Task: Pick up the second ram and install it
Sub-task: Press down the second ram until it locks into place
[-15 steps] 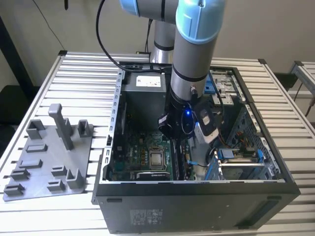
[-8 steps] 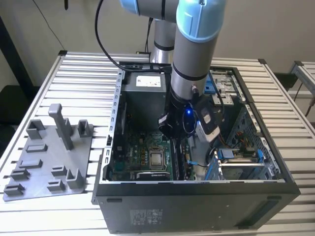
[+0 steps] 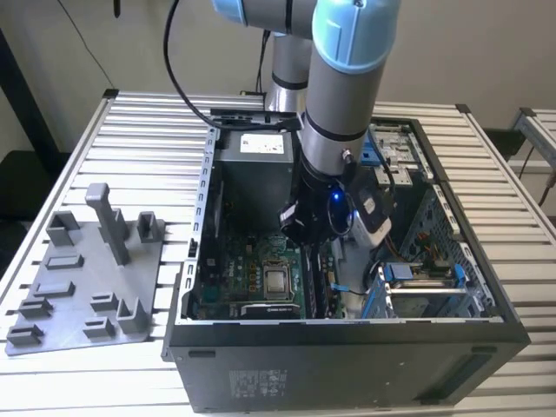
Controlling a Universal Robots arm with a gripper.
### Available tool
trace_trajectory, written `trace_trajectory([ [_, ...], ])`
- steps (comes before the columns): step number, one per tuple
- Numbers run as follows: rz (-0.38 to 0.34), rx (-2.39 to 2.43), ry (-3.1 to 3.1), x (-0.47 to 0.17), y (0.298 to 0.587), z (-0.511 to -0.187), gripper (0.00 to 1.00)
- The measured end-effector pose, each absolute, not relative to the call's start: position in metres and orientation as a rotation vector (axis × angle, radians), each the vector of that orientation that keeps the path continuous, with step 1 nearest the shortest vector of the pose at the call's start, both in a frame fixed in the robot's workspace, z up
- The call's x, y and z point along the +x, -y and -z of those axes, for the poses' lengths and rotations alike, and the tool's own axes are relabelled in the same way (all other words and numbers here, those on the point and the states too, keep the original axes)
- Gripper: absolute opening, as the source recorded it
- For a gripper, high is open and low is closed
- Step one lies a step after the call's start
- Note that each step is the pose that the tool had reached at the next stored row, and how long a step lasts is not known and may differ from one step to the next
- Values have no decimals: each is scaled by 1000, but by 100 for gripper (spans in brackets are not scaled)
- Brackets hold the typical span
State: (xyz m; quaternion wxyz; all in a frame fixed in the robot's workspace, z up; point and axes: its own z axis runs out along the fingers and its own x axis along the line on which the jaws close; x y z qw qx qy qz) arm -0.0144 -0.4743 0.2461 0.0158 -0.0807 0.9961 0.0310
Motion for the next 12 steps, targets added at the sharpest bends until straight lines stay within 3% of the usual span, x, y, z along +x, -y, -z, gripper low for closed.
trace_trajectory([
  [12, -100, -503, -3073, -14, 474, -248, 11],
])
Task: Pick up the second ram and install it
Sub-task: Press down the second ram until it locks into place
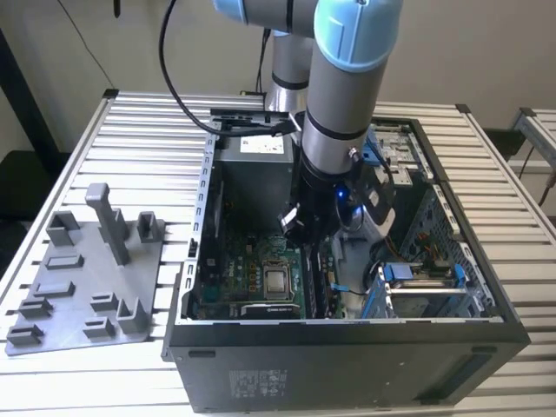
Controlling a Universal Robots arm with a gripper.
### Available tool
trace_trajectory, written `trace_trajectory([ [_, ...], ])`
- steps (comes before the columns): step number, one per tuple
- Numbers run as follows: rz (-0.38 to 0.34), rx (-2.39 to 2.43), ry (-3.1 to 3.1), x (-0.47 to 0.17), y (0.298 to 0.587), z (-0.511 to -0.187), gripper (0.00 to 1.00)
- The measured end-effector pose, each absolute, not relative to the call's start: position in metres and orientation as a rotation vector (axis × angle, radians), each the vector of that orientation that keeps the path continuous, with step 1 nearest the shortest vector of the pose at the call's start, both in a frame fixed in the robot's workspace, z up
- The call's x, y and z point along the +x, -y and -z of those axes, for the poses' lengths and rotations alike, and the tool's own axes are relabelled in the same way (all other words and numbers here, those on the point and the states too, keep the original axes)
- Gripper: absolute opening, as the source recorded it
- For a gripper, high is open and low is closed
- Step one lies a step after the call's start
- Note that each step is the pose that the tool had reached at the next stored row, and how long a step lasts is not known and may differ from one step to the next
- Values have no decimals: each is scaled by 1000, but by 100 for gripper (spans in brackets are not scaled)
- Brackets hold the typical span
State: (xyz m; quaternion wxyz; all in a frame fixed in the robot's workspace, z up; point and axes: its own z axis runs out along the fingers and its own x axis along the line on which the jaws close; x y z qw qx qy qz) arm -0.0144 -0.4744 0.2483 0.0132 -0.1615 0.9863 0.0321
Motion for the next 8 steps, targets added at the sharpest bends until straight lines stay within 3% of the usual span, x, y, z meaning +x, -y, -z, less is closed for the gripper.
trace_trajectory([
  [8, -101, -648, -3044, -14, 474, -248, 11],
])
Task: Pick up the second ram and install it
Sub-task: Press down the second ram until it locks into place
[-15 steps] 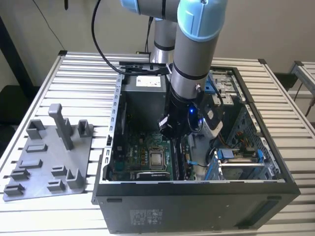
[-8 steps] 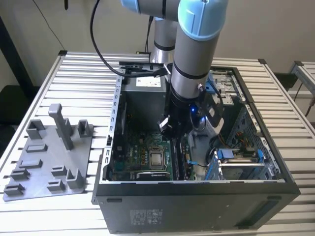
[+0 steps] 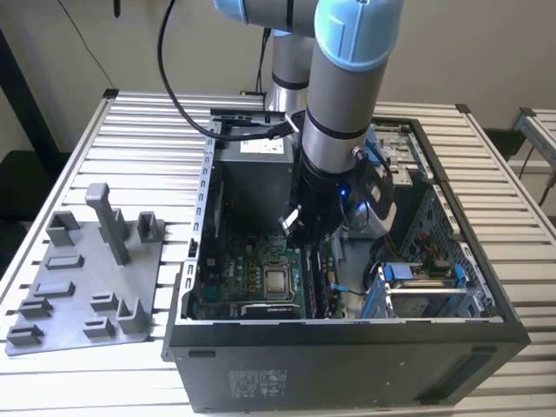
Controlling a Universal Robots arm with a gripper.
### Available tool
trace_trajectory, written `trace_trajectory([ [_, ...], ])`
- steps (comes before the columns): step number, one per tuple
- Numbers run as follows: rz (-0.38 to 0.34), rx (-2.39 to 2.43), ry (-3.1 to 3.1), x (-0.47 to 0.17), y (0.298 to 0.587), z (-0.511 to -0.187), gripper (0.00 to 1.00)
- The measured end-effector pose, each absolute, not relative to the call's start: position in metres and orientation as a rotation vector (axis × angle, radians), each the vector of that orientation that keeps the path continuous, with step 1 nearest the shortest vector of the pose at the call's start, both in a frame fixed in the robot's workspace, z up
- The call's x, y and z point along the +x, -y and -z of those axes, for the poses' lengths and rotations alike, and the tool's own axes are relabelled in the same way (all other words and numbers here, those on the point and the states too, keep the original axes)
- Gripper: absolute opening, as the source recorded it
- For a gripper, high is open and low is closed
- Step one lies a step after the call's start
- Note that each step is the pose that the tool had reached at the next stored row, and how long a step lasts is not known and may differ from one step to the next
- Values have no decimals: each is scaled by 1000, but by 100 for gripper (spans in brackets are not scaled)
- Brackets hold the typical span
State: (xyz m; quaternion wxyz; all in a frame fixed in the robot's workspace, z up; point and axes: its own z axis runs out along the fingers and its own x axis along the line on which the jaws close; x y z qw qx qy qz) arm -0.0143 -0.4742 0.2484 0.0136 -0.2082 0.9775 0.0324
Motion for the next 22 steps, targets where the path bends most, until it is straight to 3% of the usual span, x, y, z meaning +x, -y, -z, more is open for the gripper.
trace_trajectory([
  [22, -95, -1213, -2839, -14, 474, -248, 11],
])
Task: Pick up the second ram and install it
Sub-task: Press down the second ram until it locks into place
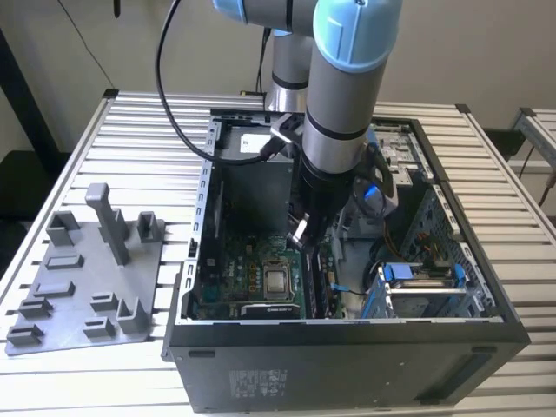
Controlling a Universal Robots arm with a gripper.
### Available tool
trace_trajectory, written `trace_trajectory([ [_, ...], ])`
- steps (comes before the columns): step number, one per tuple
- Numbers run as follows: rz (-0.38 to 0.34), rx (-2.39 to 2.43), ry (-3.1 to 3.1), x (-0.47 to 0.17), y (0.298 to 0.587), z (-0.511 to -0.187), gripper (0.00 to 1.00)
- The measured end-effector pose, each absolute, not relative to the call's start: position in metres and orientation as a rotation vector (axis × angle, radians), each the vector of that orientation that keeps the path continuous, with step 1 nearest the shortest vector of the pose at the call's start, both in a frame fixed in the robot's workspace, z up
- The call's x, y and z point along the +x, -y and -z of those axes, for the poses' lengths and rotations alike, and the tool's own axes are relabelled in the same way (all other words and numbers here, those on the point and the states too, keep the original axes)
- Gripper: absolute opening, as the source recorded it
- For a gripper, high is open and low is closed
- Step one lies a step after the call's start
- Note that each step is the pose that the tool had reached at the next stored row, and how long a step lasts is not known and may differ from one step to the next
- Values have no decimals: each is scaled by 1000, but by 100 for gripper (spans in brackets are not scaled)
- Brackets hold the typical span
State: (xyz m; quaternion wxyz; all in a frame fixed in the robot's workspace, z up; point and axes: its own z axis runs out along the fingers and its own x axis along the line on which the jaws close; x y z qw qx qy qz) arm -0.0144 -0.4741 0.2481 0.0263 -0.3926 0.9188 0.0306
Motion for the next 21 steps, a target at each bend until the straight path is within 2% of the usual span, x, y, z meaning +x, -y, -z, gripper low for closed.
trace_trajectory([
  [21, -100, -1603, -2619, -14, 474, -248, 11],
])
